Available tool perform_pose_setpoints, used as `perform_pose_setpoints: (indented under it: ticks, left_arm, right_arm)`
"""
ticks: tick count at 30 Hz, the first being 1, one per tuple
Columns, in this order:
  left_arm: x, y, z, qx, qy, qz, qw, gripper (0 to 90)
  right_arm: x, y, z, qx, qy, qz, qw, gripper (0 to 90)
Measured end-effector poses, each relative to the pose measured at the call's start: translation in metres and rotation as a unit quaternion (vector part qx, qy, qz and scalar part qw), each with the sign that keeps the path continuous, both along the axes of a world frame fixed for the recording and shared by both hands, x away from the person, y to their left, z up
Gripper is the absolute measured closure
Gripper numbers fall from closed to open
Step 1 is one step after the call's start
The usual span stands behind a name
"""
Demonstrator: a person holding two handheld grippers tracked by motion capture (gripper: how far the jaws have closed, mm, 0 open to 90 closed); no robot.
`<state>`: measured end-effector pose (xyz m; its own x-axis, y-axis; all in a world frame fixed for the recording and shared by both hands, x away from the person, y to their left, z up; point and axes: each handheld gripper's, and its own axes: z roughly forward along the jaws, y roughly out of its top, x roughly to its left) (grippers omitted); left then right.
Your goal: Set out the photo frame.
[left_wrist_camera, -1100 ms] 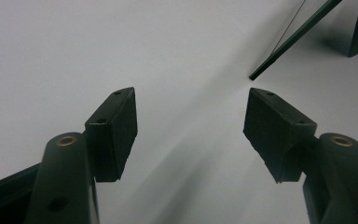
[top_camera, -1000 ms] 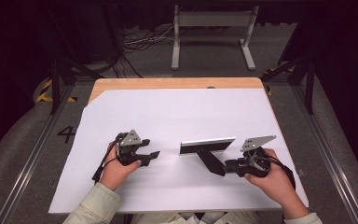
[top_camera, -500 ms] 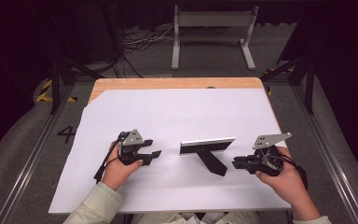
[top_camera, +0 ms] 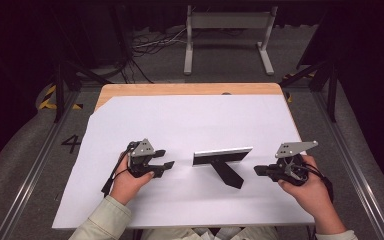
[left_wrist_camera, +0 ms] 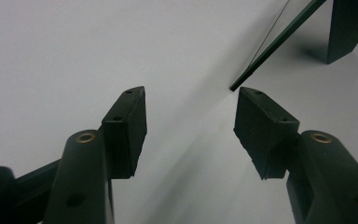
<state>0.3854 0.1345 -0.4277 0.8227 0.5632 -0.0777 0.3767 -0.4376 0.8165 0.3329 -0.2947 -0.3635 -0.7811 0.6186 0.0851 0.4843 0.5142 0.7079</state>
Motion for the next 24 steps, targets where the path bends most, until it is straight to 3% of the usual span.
perform_pose_setpoints:
  ticks: [10,19,24]
  left_arm:
    - [-0.002,-0.003,0.000,-0.003,-0.002,-0.002,1.0000,43.5]
    - [-0.004,-0.001,0.000,0.000,0.001,-0.002,1.0000,42.3]
    - [-0.006,0.001,-0.001,0.000,0.001,0.001,1.0000,42.0]
  right_arm:
    - [0.010,0.000,-0.016,-0.025,-0.014,0.004,0.9996,90.0]
    - [0.021,0.005,-0.031,-0.024,-0.007,0.013,0.9996,90.0]
    - [0.026,0.011,-0.038,-0.018,0.010,0.013,0.9997,90.0]
